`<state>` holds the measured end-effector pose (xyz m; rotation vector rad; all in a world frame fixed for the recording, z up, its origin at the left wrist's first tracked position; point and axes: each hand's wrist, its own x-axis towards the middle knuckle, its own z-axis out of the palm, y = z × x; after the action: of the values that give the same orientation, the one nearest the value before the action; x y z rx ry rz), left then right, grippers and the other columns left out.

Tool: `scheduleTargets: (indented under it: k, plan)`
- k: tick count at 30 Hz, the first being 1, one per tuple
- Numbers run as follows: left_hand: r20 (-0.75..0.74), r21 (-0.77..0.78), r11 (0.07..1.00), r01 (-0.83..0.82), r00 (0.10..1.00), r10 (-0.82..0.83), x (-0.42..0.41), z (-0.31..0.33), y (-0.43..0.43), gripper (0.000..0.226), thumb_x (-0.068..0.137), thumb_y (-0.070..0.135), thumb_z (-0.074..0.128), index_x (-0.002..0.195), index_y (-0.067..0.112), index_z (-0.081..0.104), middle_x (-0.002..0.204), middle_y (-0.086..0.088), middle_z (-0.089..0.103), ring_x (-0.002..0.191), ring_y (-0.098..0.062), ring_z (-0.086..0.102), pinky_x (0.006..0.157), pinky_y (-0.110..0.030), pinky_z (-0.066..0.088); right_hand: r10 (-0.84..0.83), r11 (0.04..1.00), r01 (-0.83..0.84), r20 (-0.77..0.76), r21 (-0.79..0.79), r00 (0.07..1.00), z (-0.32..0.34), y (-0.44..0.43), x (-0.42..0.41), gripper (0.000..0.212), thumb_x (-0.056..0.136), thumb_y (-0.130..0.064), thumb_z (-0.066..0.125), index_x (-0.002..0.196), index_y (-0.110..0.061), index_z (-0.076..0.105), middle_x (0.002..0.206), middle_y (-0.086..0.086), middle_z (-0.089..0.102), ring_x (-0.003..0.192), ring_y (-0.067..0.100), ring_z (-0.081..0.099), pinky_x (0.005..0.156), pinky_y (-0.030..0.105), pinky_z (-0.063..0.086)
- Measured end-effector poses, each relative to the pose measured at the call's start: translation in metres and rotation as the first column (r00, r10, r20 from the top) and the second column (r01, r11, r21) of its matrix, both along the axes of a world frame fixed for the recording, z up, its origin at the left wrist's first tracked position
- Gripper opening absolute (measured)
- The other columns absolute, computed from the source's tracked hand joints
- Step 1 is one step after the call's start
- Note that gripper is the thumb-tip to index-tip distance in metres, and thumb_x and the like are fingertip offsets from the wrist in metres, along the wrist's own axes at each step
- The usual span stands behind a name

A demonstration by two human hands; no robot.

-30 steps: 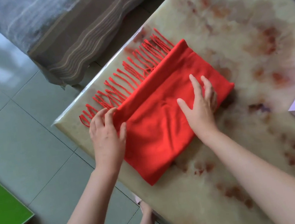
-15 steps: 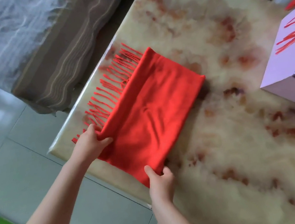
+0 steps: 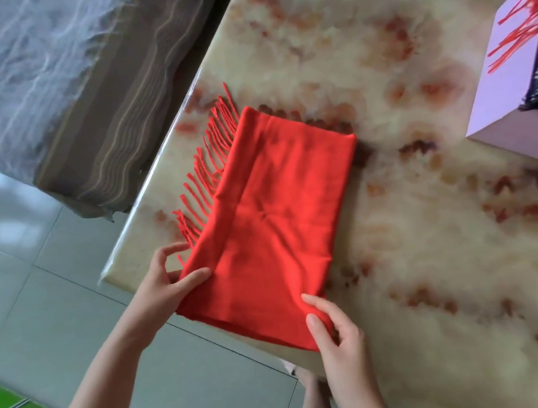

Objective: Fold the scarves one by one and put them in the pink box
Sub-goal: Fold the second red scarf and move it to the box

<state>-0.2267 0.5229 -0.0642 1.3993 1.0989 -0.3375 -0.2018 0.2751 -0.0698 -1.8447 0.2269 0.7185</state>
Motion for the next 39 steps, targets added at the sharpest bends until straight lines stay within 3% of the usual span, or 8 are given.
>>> scheduleTargets:
  k: [3,6,9,13,18,24,34,39]
  plan:
    - [0.108,0.059,0.998,-0.02,0.994,0.014,0.016,0.013,0.003,0.067,0.059,0.03,0.085,0.115,0.04,0.05,0.112,-0.015,0.064,0.093,-0.019,0.065,0.064,-0.027,0.057,0.066,0.992,-0.06,-0.054,0.113,0.996,0.016,-0.007,0.022,0.052,0.069,-0.013,0.042,0.11,-0.032,0.068,0.087,-0.013,0.064,0.069,-0.009,0.053,0.071,0.011,0.04]
    - [0.179,0.254,0.967,0.012,0.982,-0.059,0.052,0.024,0.002,0.062,0.069,0.023,0.08,0.119,0.041,0.049,0.125,-0.004,0.052,0.114,-0.014,0.053,0.086,-0.033,0.052,0.228,0.971,-0.234,0.11,0.042,0.967,0.018,-0.013,0.054,0.061,0.069,-0.004,0.055,0.117,-0.04,0.059,0.109,-0.011,0.056,0.105,-0.003,0.05,0.096,0.012,0.034]
    - [0.243,0.353,0.935,0.031,0.962,-0.124,0.103,0.032,-0.003,0.038,0.078,0.012,0.068,0.111,0.03,0.062,0.098,0.007,0.06,0.073,-0.013,0.055,0.061,-0.018,0.049,0.351,0.918,-0.236,0.381,-0.318,0.855,0.004,-0.012,0.093,0.049,0.068,-0.009,0.079,0.103,-0.04,0.064,0.097,-0.013,0.052,0.098,0.018,0.045,0.087,0.019,0.031]
    - [0.269,0.256,0.967,-0.006,0.961,-0.066,0.169,0.022,0.003,0.028,0.083,0.001,0.056,0.098,0.022,0.069,0.075,-0.001,0.059,0.055,-0.007,0.048,0.05,-0.016,0.042,0.148,0.98,-0.065,0.471,-0.186,0.869,-0.002,0.004,0.16,0.012,0.083,-0.036,0.066,0.079,-0.025,0.064,0.09,-0.017,0.051,0.085,0.002,0.042,0.084,0.021,0.034]
    - [0.133,0.314,0.949,0.036,0.988,-0.081,0.242,-0.002,0.019,0.018,0.089,0.01,0.048,0.092,0.013,0.066,0.073,-0.003,0.055,0.041,-0.006,0.052,0.048,-0.021,0.045,0.004,0.971,0.077,0.34,-0.224,0.94,-0.023,0.035,0.231,0.048,0.098,-0.037,0.047,0.054,-0.021,0.036,0.054,-0.008,0.043,0.059,0.01,0.045,0.057,0.025,0.035]
    - [-0.18,0.7,0.647,0.301,0.952,-0.248,0.239,-0.019,0.007,0.055,0.088,0.043,0.056,0.127,0.006,0.047,0.132,-0.017,0.047,0.122,-0.033,0.046,0.1,-0.038,0.035,-0.079,0.97,0.118,0.184,-0.211,0.98,-0.048,0.038,0.237,0.043,0.086,-0.039,0.065,0.115,-0.011,0.051,0.102,0.008,0.065,0.096,0.023,0.059,0.077,0.025,0.038]
    - [-0.182,0.728,0.583,0.361,0.921,-0.344,0.169,-0.051,0.007,0.045,0.087,0.036,0.062,0.117,0.006,0.047,0.112,-0.024,0.062,0.107,-0.042,0.055,0.089,-0.045,0.042,-0.152,0.988,0.153,-0.025,0.034,0.988,-0.056,0.024,0.164,0.051,0.08,-0.007,0.073,0.115,-0.019,0.038,0.084,-0.003,0.064,0.067,-0.008,0.061,0.066,0.006,0.045]
    - [-0.151,0.702,0.638,0.317,0.941,-0.302,0.158,-0.053,0.002,0.035,0.095,0.018,0.044,0.128,0.009,0.036,0.111,-0.028,0.059,0.104,-0.044,0.053,0.079,-0.042,0.038,-0.077,0.967,0.107,0.136,-0.23,0.988,-0.06,0.027,0.162,0.035,0.086,-0.02,0.067,0.11,-0.016,0.042,0.066,-0.01,0.055,0.069,0.021,0.057,0.069,0.037,0.045]
